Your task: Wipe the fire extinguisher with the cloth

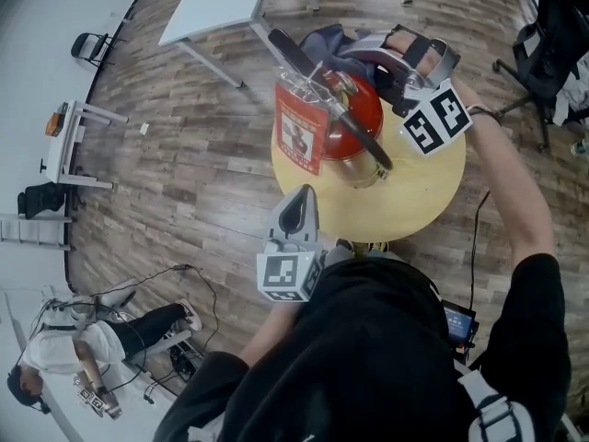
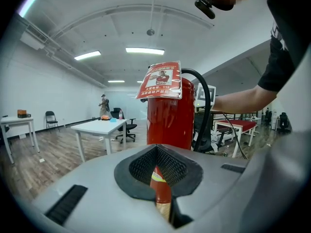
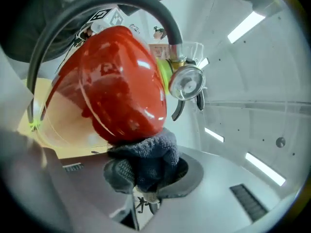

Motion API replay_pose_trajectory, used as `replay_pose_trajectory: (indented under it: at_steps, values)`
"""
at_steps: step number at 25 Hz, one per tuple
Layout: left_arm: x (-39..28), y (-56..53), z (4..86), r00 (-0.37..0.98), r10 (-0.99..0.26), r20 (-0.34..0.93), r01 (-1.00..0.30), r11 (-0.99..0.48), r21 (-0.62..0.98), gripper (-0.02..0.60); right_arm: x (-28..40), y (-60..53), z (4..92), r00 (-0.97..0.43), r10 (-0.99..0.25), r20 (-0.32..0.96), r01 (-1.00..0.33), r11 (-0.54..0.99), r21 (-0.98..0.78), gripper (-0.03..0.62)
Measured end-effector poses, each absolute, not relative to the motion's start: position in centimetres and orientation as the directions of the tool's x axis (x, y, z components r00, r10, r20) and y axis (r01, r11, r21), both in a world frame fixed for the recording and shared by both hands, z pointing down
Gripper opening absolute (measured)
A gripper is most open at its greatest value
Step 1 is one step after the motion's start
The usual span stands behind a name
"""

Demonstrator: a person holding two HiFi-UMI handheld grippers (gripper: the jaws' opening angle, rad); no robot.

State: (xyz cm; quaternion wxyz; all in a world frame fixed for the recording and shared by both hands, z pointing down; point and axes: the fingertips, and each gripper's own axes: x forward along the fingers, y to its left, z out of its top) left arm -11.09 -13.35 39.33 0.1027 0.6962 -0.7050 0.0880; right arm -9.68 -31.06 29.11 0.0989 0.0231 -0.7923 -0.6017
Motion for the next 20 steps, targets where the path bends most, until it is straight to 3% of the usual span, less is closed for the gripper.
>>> replay_pose_trajectory:
  at_steps: [3, 8, 15, 20]
  values:
    - [-11.3, -13.1, 39.7, -0.015, -0.962, 0.274, -1.0, 0.02, 0.015, 0.015, -9.9, -31.1, 32.0, -0.967, -0.159, 0.2, 0.146, 0.299, 0.943, 0.086]
    - [-11.4, -12.9, 39.9, -0.004, -0.96, 0.28, -1.0, 0.008, 0.013, 0.015, -8.5, -30.9, 43.7, -0.881, -0.191, 0.433, 0.321, 0.433, 0.842, 0.086]
    - [-12.6, -13.7, 41.6, 0.064, -0.955, 0.288, -0.997, -0.052, 0.049, 0.017, -2.0, -27.2, 51.5, -0.766, -0.184, 0.616, 0.417, 0.587, 0.694, 0.086]
    - [-12.7, -14.5, 41.4, 0.163, -0.944, 0.288, -0.986, -0.144, 0.087, 0.015, 1.7, -25.5, 54.7, -0.67, -0.254, 0.698, 0.293, 0.773, 0.563, 0.086]
